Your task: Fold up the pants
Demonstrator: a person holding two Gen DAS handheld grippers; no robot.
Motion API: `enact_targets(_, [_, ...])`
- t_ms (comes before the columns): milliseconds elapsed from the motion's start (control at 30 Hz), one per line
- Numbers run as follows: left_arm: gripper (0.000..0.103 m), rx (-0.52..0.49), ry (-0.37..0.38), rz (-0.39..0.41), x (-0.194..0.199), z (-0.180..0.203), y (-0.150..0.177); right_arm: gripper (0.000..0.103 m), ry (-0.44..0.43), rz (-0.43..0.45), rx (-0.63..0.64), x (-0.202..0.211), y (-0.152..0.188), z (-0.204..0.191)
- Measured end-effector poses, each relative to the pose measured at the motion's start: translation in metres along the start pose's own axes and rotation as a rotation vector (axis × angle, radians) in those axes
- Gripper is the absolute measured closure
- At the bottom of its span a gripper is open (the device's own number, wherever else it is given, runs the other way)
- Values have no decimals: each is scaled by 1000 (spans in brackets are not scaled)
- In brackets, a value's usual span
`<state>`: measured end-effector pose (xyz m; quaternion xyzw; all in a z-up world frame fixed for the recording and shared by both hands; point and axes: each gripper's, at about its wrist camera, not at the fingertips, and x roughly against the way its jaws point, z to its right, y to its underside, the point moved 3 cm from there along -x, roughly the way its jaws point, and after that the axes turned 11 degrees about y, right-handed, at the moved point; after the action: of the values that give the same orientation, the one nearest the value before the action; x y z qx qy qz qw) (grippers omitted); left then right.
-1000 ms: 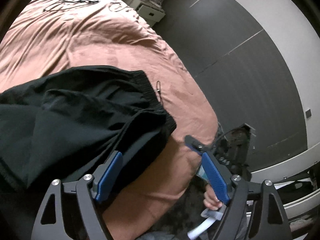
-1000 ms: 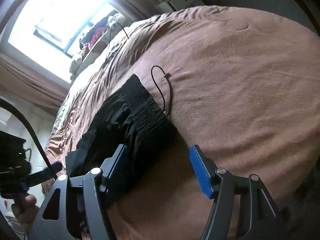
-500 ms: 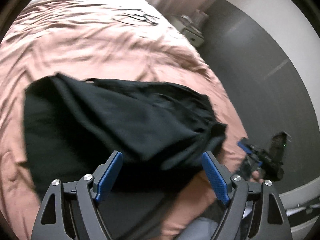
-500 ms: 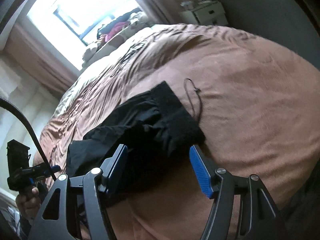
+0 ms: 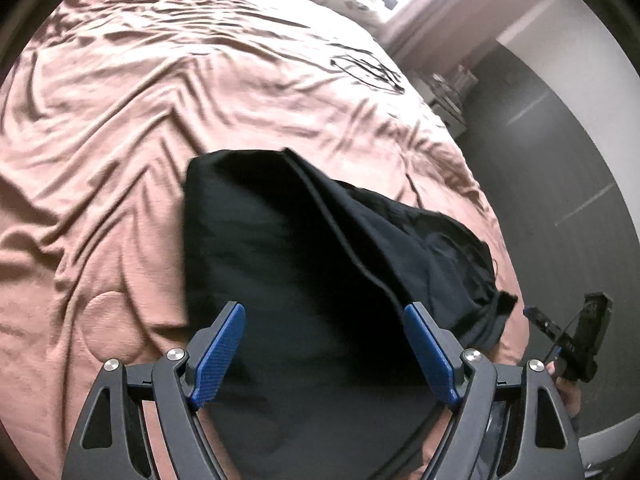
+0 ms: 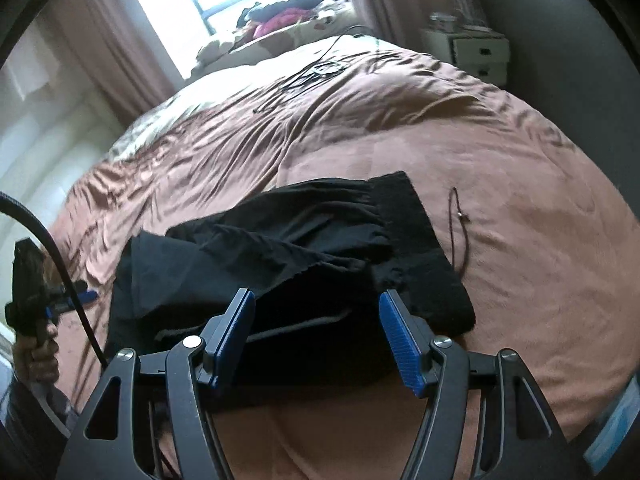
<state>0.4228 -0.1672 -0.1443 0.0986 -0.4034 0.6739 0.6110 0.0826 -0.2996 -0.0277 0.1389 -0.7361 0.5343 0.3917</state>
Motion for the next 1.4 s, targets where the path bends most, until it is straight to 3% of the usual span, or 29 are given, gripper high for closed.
enact_targets(367, [25,45,-23,-15,2,-31,1,40,127,-119,129,-27,-18,-3])
enact_targets(500, [36,70,-46,-45,-5,-40,6,40,110,-154,94,-47,-18,-1])
enact_targets(633, [40,110,-71,-55,-7,-53,9,41,77,-151,29,-64,-21,1])
enact_targets(700, [42,127,-90,-59,-8,-59,11,80,56,-154,-2,-67,-22,4])
enact_targets(800, [45,158,-103,-70,-9,-68,13,95,35,-130,-27,-60,-21,9])
enact_targets(1167, [52,164,-113,-97,-17,-72,20,99,48,-64,-67,-6,-4,23])
enact_targets(1200, [54,167,-110,-97,-19,-72,20,99,43,-63,-75,-2,-2,23])
enact_targets(1267, [73,179,-91,-101,-21,-73,20,99,36,-56,-73,5,0,23])
enact_targets(1367, [93,177,-94,-94,-22,-72,21,99,41,-62,-79,10,4,24])
enact_targets(1400, [95,173,-88,-87,-21,-71,20,99,46,-63,-73,11,5,23])
